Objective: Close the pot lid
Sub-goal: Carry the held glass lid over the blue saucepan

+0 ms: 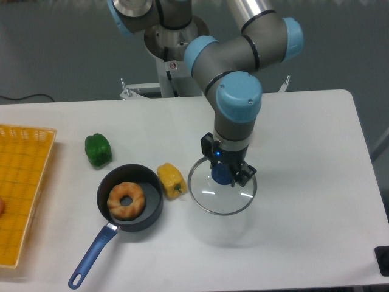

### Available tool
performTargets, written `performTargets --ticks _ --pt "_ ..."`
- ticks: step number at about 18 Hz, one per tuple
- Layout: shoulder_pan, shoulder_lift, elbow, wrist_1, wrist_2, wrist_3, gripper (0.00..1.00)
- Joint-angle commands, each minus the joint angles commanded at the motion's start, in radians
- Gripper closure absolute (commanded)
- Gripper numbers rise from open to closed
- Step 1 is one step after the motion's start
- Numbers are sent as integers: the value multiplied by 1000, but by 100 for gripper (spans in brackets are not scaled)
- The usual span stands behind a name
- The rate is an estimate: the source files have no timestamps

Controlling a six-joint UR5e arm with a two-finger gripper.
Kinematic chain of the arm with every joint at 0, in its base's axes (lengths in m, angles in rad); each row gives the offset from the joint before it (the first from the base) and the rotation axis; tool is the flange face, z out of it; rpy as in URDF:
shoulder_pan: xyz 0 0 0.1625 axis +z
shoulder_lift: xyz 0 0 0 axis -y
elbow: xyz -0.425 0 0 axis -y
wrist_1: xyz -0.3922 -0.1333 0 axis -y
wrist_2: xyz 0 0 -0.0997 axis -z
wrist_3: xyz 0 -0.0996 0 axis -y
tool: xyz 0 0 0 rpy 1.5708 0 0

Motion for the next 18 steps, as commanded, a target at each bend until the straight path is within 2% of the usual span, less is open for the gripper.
performTargets --ticks 11,18 --pt "-115 -5 0 5 15 -149 51" --pt "-213 -15 -2 5 52 -230 51"
